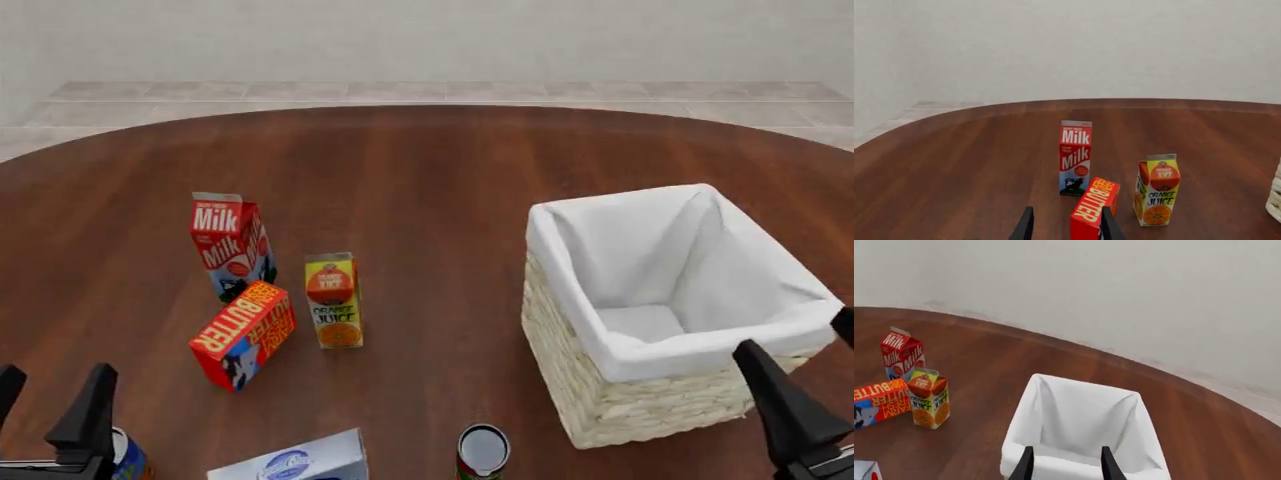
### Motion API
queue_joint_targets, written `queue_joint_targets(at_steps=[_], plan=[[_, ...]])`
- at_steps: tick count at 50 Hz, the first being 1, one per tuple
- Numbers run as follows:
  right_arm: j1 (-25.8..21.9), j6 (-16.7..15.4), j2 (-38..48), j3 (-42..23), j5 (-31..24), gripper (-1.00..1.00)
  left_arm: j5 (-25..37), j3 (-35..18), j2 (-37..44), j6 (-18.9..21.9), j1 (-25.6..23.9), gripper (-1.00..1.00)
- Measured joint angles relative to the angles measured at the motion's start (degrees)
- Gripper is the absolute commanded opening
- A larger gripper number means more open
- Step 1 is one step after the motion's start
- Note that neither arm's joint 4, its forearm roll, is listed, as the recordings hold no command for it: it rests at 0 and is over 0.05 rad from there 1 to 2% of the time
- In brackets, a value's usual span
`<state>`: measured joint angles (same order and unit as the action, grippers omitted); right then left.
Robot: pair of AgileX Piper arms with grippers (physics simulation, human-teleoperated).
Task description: Pick up the tomato sauce, and put it in the basket.
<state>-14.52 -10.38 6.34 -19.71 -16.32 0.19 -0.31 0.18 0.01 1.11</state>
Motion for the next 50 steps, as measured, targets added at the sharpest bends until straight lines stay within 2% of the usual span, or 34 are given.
queue_joint_targets(at_steps=[9,23,33,50], plan=[[-6.1,-5.0,8.1,-8.2,-5.4,1.0,0.0,0.0,0.0,0.0,0.0,1.0],[-13.7,-9.2,21.0,-22.4,-15.0,1.0,0.1,-0.1,0.0,0.0,0.0,1.0],[-16.6,-10.8,27.5,-30.4,-20.2,1.0,0.1,-0.1,0.0,0.0,0.0,1.0],[-20.3,-11.0,36.6,-36.6,-24.5,1.0,0.0,0.0,0.0,0.0,0.0,1.0]])
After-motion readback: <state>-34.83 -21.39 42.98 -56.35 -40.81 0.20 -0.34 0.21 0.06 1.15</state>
